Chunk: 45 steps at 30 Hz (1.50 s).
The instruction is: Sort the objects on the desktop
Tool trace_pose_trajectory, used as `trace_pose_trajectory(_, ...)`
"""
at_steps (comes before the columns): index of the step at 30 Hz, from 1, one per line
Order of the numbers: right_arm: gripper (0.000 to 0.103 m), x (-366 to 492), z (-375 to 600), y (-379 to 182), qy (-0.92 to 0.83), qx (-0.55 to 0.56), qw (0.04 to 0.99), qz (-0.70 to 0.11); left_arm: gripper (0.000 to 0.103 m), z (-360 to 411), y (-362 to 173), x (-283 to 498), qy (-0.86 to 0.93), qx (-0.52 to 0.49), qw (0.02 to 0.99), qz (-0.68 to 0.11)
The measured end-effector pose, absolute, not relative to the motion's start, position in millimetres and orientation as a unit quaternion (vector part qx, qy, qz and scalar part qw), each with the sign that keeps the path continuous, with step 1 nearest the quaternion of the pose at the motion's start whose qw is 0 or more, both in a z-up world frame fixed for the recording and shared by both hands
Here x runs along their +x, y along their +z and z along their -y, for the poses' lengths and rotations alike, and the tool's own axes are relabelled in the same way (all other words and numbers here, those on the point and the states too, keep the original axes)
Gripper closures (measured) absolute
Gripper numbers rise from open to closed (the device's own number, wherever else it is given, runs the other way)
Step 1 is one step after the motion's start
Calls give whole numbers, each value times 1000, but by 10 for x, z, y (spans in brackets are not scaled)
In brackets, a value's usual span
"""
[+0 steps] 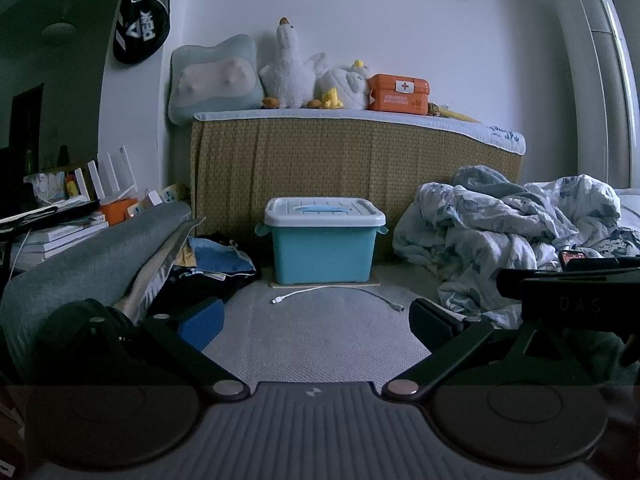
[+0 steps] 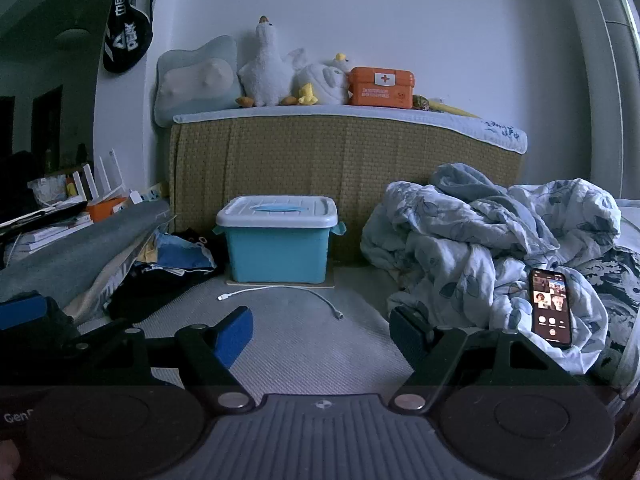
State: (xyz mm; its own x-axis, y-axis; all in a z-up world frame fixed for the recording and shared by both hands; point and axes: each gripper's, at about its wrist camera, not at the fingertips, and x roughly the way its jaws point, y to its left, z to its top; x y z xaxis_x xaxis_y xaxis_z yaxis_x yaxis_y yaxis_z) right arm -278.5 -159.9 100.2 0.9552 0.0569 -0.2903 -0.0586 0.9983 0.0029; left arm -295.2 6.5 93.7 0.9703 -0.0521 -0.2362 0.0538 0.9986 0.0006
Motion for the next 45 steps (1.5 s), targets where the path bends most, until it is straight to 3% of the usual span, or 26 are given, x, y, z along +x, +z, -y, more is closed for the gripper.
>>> trace_pose_trajectory(45, 23, -2794, 1586, 1013, 26, -3, 989, -147, 0, -38, 911, -2947, -22, 11, 992, -125)
